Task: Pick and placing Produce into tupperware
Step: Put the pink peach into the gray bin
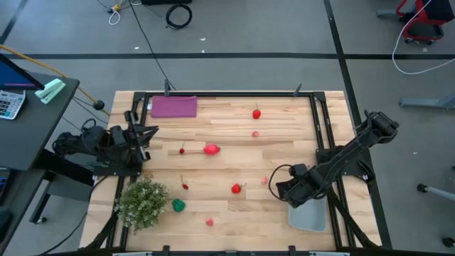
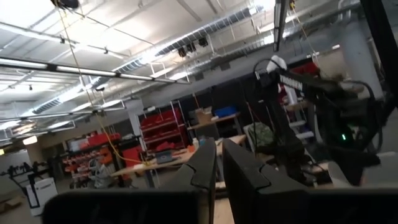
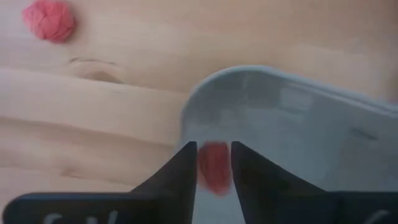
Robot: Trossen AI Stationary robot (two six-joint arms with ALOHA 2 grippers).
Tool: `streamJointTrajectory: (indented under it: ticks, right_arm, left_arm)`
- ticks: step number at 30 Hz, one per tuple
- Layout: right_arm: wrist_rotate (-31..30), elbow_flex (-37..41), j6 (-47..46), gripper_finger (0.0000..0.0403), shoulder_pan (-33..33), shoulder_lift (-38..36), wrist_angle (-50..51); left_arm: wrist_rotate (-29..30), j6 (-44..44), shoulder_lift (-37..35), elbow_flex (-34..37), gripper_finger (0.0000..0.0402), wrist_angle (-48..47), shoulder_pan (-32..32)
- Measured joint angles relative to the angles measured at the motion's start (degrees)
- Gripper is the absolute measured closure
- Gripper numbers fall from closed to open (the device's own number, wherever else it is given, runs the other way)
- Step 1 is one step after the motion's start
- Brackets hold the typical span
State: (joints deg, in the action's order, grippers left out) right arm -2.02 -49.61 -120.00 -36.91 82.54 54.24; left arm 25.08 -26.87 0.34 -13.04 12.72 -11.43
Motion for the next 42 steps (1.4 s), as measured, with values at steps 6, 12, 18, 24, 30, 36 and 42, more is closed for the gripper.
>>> streamJointTrajectory:
  ticks: [6, 12, 18, 24, 30, 36, 42]
  right_arm:
    - [0.00, 2.73, -0.01, 0.0286, 0.00, 0.00, -5.28]
    - [0.04, 0.80, -0.60, 0.0286, 0.00, 0.00, -5.72]
    - [1.18, -5.49, -0.82, 0.0286, -0.04, 0.02, -5.71]
    - [-7.43, -11.39, 4.33, 0.0286, 0.00, 0.00, -5.71]
    - [-25.39, -11.73, 26.80, 0.0286, 2.57, 0.02, -5.65]
    - [-27.95, -11.71, 52.08, 0.0286, 10.11, 2.15, -6.93]
    - [-19.97, -11.71, 68.82, 0.0286, 16.05, 7.62, -9.59]
  left_arm:
    - [0.00, -3.64, 0.01, 0.00, 0.0374, 0.49, 0.00]
    - [0.00, -3.82, 0.00, 0.00, 0.0375, 1.70, 0.01]
    - [0.00, -3.82, 0.00, 0.00, 0.0370, 2.07, 0.01]
    - [0.00, -3.82, 0.00, 0.00, 0.0377, 2.05, -0.02]
    - [0.00, -3.80, 0.00, 0.00, 0.0373, 2.05, -0.02]
    - [0.00, -3.85, 0.00, 0.00, 0.0371, 2.05, -0.01]
    - [0.00, -3.80, 0.01, 0.00, 0.0380, 2.05, 0.01]
